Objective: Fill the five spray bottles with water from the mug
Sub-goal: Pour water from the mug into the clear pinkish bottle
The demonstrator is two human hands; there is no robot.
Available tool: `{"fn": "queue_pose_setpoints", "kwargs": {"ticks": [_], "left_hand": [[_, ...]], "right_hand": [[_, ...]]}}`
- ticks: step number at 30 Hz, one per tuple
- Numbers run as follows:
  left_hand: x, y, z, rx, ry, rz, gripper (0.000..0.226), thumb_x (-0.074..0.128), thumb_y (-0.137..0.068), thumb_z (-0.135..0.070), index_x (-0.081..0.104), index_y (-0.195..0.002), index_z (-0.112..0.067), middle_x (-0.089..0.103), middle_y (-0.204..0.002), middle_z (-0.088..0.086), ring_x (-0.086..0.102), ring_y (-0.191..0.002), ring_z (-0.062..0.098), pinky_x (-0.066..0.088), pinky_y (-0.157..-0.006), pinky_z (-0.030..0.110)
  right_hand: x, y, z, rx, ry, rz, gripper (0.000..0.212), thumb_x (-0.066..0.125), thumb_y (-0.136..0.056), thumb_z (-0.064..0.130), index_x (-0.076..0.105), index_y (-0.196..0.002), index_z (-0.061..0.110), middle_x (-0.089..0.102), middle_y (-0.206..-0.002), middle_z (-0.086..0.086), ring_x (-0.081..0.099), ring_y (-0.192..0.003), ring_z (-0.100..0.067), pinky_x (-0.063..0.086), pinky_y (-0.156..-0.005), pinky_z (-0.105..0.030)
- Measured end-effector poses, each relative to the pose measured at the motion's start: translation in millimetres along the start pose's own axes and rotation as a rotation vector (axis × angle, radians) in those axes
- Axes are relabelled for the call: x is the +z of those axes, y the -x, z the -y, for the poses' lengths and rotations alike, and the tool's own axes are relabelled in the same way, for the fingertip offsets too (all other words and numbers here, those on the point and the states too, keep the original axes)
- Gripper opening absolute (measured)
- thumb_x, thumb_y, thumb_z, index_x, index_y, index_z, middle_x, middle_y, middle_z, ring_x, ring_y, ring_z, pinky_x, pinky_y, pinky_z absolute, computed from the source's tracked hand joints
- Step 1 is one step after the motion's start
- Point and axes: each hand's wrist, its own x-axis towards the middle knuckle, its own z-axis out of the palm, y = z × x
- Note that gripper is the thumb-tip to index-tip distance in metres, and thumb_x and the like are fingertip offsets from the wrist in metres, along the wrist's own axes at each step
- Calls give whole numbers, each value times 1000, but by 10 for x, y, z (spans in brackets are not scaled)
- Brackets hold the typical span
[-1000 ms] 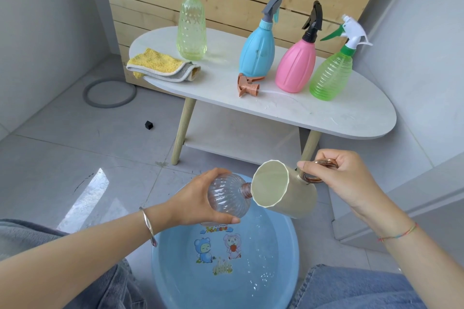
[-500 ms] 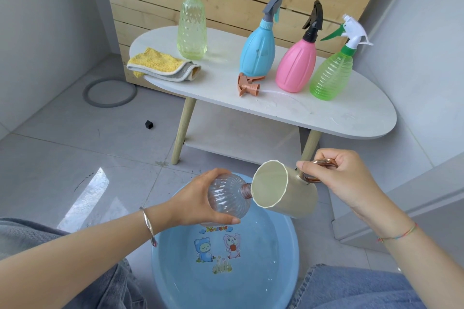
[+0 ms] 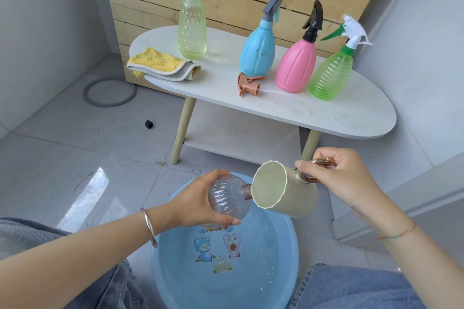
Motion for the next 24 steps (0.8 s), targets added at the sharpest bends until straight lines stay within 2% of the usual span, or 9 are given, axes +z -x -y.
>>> {"fn": "queue_pose_setpoints", "kwargs": {"ticks": [5, 12, 20, 24], "left_hand": [[5, 6, 0, -11, 5, -4, 99, 84, -47, -66, 42, -131, -37, 55, -124, -19, 56, -113, 3, 51, -97, 30], [10, 21, 5, -18, 11, -4, 99, 83, -45, -68, 42, -130, -38, 55, -124, -19, 56, -114, 5, 51, -98, 30], [26, 22, 18, -21, 3, -2, 110, 84, -43, -70, 36, -139, -43, 50, -130, -19, 52, -119, 5, 48, -102, 30], [20, 17, 14, -8, -18, -10, 100, 86, -46, -65, 42, -132, -39, 51, -124, -21, 53, -115, 3, 49, -100, 28]], "right_hand": [[2, -8, 11, -8, 26, 11, 41, 75, -77, 19, 49, -64, -10, 43, -56, -11, 32, -56, -16, 25, -53, -25], [5, -6, 23, -26, 64, 9, 43, 74, -77, 18, 47, -66, -13, 36, -55, -9, 27, -53, -15, 21, -45, -18], [9, -6, 38, -36, 70, 19, 42, 75, -77, 18, 46, -60, -8, 38, -54, -8, 28, -53, -15, 22, -47, -20], [15, -8, 44, -37, 78, 26, 43, 75, -77, 18, 46, -60, -7, 41, -56, -11, 29, -54, -17, 23, -50, -25]]}}
